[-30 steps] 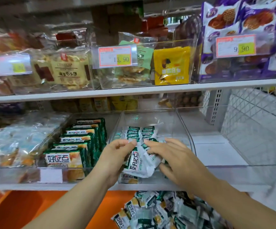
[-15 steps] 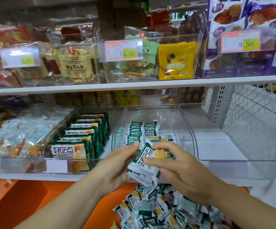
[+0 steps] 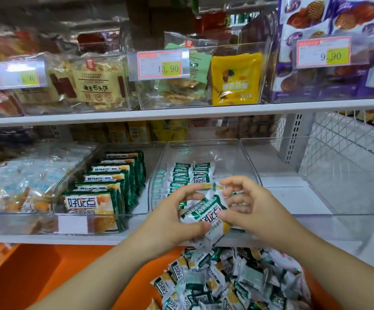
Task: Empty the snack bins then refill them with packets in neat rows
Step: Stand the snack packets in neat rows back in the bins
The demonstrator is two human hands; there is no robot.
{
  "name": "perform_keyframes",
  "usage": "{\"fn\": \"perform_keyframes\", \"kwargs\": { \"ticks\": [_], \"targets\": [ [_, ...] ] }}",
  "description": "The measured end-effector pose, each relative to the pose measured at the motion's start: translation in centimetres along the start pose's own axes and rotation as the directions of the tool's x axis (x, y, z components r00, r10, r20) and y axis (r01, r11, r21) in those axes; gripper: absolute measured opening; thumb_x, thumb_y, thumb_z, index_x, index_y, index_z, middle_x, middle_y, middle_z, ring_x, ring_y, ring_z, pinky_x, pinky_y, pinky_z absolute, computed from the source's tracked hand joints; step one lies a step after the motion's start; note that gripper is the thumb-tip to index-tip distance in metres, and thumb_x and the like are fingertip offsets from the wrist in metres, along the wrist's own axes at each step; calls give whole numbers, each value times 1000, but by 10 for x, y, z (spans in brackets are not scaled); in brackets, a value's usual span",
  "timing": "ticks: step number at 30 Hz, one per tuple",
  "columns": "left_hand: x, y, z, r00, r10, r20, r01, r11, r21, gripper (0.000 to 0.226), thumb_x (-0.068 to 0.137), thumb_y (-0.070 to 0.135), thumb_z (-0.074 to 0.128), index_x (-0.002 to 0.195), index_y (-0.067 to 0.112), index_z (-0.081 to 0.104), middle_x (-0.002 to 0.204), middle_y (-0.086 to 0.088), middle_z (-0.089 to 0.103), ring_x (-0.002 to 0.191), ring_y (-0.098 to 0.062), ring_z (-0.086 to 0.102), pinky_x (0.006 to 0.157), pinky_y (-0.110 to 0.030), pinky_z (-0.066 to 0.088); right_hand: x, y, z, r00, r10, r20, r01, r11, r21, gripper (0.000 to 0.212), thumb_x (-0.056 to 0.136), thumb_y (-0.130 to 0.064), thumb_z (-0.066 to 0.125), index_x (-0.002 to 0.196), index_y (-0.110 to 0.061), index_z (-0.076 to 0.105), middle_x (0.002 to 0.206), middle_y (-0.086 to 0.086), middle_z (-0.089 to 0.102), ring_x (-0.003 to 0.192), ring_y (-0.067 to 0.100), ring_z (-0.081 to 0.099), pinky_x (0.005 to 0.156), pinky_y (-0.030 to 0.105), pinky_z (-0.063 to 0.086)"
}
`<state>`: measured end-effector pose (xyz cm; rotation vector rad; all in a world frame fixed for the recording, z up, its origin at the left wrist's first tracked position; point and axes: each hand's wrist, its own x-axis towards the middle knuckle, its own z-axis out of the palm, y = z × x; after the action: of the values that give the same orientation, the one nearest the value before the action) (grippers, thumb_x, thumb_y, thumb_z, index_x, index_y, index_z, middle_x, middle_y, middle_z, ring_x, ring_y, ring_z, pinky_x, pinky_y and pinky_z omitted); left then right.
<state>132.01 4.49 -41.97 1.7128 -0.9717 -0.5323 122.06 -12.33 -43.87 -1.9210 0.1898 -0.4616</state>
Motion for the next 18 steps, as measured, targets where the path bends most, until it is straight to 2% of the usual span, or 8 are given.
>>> {"fn": "perform_keyframes", "kwargs": {
  "ticks": [2, 5, 7, 10, 14, 16, 17, 18],
  "targets": [
    [-4, 2, 2, 996, 73, 50, -79, 989, 122, 83, 80, 10, 74, 130, 54, 25, 129, 24, 41, 90, 27, 51, 66, -2, 44, 1, -1, -6, 983, 83, 166, -70, 994, -80, 73, 64, -40, 84, 124, -53, 45, 125, -22, 52, 111, 0, 56, 94, 28, 49],
    [-8, 4, 4, 986, 123, 114, -149, 954, 261, 96, 78, 24, 77, 124, 72, 8, 132, 43, 24, 99, 35, 36, 74, -1, 42, -1, -7, -8, 947, 104, 304, -97, 995, -38, 73, 68, -28, 82, 126, -52, 43, 127, -13, 55, 105, 1, 62, 89, 24, 50],
    [-7, 3, 6, 986, 139, 97, -158, 959, 235, 96, 78, 22, 77, 125, 71, 9, 132, 41, 24, 99, 34, 37, 73, -4, 44, -2, -10, -8, 959, 84, 271, -74, 996, -46, 65, 71, -18, 81, 120, -47, 50, 116, -13, 60, 95, 1, 65, 82, 23, 53],
    [-6, 1, 11, 987, 158, 43, -163, 970, 181, 92, 78, 17, 77, 128, 64, 15, 127, 35, 31, 100, 30, 42, 74, -9, 49, 1, -9, -10, 963, 93, 254, -93, 996, -12, 58, 73, -10, 80, 121, -33, 55, 109, -5, 68, 97, 11, 68, 87, 36, 55],
    [-2, -8, 10, 991, 124, -47, -115, 979, 168, 88, 75, 24, 80, 126, 65, 20, 118, 30, 36, 103, 10, 52, 77, -17, 51, 1, -9, -13, 965, 130, 227, -132, 991, -6, 53, 75, -13, 79, 120, -24, 53, 104, -1, 71, 95, 18, 69, 86, 43, 56],
    [0, -10, 5, 998, 47, -51, -41, 993, 111, 87, 76, 26, 79, 132, 59, 22, 116, 19, 45, 90, -9, 61, 73, -22, 53, -2, -9, -12, 973, 130, 190, -134, 991, 8, 46, 75, -16, 78, 113, -23, 55, 98, -2, 73, 91, 18, 70, 81, 39, 58],
    [0, -8, 4, 1000, 5, -28, -3, 998, 68, 85, 77, 24, 78, 136, 53, 23, 108, 16, 54, 79, -11, 64, 69, -21, 53, -3, -9, -10, 978, 127, 166, -130, 992, 7, 43, 74, -17, 78, 110, -22, 55, 95, -3, 73, 89, 16, 70, 79, 36, 58],
    [-1, -7, 4, 1000, -25, 5, 25, 999, 36, 83, 78, 20, 77, 137, 48, 26, 96, 16, 61, 69, -3, 64, 64, -16, 50, -4, -8, -8, 982, 123, 141, -126, 992, 11, 41, 74, -17, 78, 108, -22, 55, 94, -4, 73, 87, 15, 70, 76, 32, 58]
  ]
}}
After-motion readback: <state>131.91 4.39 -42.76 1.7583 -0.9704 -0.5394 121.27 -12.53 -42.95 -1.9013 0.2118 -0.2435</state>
